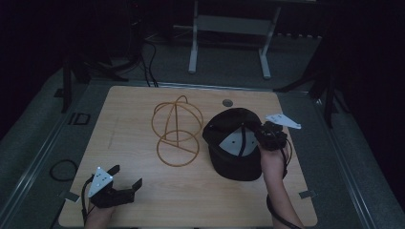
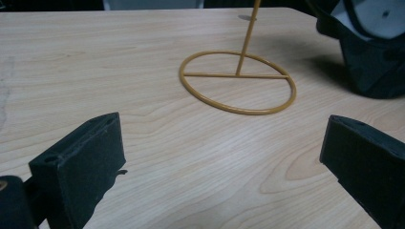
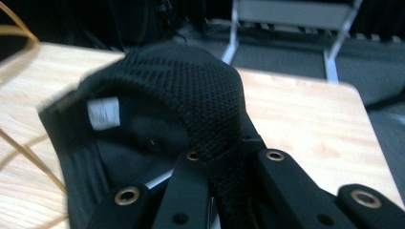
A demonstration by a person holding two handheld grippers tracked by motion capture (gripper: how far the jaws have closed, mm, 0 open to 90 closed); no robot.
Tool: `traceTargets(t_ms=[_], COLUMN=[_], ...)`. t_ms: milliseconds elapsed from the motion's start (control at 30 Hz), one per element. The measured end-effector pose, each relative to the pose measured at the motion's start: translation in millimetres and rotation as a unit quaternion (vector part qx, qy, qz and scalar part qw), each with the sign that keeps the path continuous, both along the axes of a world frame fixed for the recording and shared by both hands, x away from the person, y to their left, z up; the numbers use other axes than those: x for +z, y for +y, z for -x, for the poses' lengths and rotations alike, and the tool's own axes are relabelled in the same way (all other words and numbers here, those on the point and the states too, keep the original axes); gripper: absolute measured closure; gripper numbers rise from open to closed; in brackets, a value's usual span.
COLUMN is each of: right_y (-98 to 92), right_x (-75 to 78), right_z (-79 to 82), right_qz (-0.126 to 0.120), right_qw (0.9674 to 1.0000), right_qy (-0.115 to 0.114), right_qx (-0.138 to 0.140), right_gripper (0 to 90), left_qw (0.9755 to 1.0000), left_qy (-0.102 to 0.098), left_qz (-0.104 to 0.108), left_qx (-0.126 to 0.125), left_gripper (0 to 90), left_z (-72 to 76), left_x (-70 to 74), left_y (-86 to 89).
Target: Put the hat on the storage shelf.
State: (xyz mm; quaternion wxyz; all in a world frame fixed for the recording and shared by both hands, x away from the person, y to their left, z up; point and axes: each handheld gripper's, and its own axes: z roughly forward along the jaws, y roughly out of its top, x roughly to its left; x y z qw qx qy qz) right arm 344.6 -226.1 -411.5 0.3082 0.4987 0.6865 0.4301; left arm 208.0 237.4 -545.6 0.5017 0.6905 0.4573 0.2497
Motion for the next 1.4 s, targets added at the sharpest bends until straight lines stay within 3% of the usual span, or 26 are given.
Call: traceTargets(t_ms=[167,367,500,600,800,900,1067,1233,1400], right_y=[1.3,-2.0,-7.1,-10.0,-14.3,-18.3,-18.7,-16.5,-14.9], right_x=[19.2,36.7,43.6,44.9,42.6,40.6,38.2,36.1,35.2], right_z=[9.2,17.5,26.2,34.6,49.0,63.0,76.7,85.7,93.0], right_qz=[0.016,0.030,0.028,0.031,0.030,0.026,0.022,0.026,0.030], right_qw=[0.9993,0.9980,0.9974,0.9968,0.9964,0.9959,0.9951,0.9939,0.9925], right_qy=[-0.032,-0.053,-0.063,-0.068,-0.069,-0.071,-0.071,-0.072,-0.074], right_qx=[0.012,0.014,0.020,0.027,0.039,0.050,0.065,0.079,0.093], right_gripper=[87.6,87.6,87.6,87.6,87.5,87.5,87.5,87.5,87.5], left_qw=[0.9999,0.9997,0.9990,0.9979,0.9979,0.9962,0.9950,0.9946,0.9927], left_qy=[-0.003,-0.001,0.003,0.007,0.009,0.005,0.000,0.006,-0.002], left_qz=[0.005,0.011,0.013,0.024,0.017,0.019,0.015,0.012,0.017], left_qx=[-0.010,-0.022,-0.044,-0.060,-0.062,-0.084,-0.098,-0.103,-0.119], left_gripper=[1.7,1.8,1.8,1.7,3.2,4.0,4.6,6.9,9.7], left_z=[1.5,0.8,1.2,2.2,4.2,6.4,5.6,1.5,-0.9], left_x=[2.5,7.2,9.6,11.5,19.4,26.0,32.6,38.4,45.0], left_y=[-6.8,-22.2,-36.9,-47.0,-63.4,-75.5,-88.7,-99.2,-109.6])
